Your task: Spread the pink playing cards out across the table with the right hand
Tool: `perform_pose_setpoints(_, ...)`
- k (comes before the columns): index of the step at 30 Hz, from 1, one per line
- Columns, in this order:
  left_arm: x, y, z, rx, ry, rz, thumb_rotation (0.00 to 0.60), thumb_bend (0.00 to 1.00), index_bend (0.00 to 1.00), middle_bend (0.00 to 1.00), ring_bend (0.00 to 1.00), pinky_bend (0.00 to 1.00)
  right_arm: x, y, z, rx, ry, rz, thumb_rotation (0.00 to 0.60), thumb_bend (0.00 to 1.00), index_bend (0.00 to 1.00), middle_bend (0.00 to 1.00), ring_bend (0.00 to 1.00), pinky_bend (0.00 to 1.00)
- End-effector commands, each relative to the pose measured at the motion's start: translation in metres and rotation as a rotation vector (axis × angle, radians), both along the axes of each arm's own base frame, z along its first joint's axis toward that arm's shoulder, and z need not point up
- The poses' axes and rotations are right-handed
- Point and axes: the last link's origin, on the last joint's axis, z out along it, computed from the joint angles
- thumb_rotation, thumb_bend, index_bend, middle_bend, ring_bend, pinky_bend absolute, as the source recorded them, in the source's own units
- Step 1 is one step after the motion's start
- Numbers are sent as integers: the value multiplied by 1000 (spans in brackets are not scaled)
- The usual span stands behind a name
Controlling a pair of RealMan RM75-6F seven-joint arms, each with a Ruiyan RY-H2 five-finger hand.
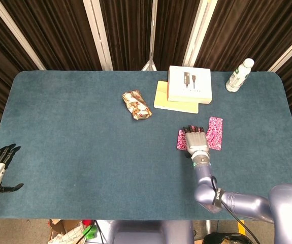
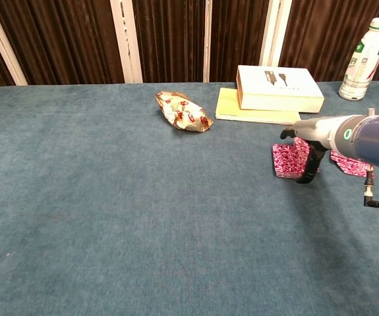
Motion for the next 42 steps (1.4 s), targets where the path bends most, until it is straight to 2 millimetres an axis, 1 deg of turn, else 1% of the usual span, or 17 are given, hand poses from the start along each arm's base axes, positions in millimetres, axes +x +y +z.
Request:
perform_pose_setpoints(1,0,0,0,-1,-1,1,600,9,0,0,0,0,-2,-1,1,-4,4,-8,600,282,33,0,0,0)
perform_pose_setpoints(5,0,0,-1,-3,-1,0,600,9,0,0,0,0,-4,-2,1,-7,1,-12,600,283,119,0,0,0)
perform_pose_setpoints(7,1,0,-1,-4,0,-1,600,9,0,0,0,0,-5,-2,1,-8,-5,-13,600,282,136,0,0,0)
perform_pose_setpoints(15,0,0,-1,-5,0,0,600,9,0,0,0,0,-3,-1,-4,2,-19,-7,600,282,144,0,0,0)
perform_pose_setpoints(21,0,0,-1,-6,-1,2,600,9,0,0,0,0,2,-5,-6,-13,-42,-3,600,283,145,0,0,0)
perform_pose_setpoints(28,0,0,-1,-8,-2,3,600,9,0,0,0,0,-1,-6,-8,-11,-36,-11,600,283,253,0,0,0)
perform_pose_setpoints(33,-1,0,-1,-10,-1,5,600,9,0,0,0,0,-2,-6,-9,-10,-35,-15,600,283,277,0,0,0)
perform_pose_setpoints(37,0,0,-1,-9,0,4,600,9,0,0,0,0,-1,-7,-9,-16,-41,-8,600,283,375,5,0,0)
perform_pose_setpoints(40,0,0,-1,-10,-1,4,600,8,0,0,0,0,1,-8,-7,-26,-53,6,600,291,457,40,0,0)
perform_pose_setpoints(42,0,0,-1,-10,0,3,600,9,0,0,0,0,2,-7,-6,-32,-59,13,600,303,494,58,0,0)
